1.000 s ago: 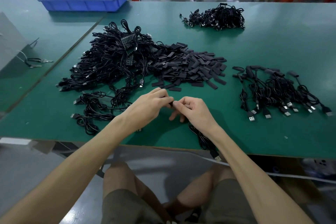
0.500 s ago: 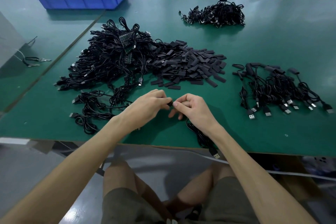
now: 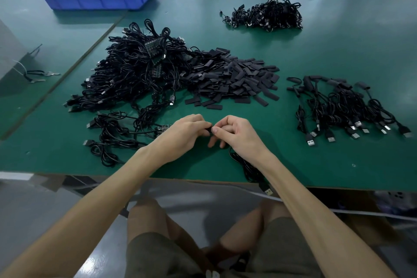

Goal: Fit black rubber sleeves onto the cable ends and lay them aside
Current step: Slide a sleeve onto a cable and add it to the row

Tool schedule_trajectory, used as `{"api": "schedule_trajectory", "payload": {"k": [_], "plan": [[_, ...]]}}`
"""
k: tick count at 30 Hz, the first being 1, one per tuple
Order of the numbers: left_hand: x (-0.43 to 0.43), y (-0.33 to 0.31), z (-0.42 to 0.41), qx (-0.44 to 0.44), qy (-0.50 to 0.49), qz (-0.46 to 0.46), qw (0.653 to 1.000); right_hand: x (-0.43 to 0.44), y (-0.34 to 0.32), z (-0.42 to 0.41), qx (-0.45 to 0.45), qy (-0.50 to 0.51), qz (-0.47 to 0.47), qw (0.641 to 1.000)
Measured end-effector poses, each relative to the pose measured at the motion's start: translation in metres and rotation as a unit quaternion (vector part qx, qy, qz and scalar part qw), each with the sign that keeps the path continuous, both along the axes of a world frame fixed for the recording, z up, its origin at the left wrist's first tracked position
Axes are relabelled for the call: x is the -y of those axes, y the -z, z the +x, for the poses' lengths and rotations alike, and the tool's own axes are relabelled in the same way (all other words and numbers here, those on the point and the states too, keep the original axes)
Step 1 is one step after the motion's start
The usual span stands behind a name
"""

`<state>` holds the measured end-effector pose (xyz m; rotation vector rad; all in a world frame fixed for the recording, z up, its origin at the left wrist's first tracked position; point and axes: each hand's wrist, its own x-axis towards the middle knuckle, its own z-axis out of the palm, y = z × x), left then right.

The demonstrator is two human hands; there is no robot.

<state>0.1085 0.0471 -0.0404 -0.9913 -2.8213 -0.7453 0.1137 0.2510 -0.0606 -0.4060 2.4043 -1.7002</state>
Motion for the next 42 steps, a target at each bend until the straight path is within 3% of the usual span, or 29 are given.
{"api": "schedule_trajectory", "payload": {"k": [16,22,42], "plan": [[-0.003,0.001,-0.002,-0.010,-0.009,0.004,1.000,0.003,-0.005,0.003,0.009,0.021,-0.003,1.000],[-0.005,0.004,0.000,0.027,-0.038,0.034,0.998,0.002,-0.009,0.003,0.029,0.019,-0.049,0.998],[-0.004,0.008,0.002,0.015,-0.019,0.037,0.999,0.002,-0.010,0.004,0.023,0.009,-0.040,0.999]]}}
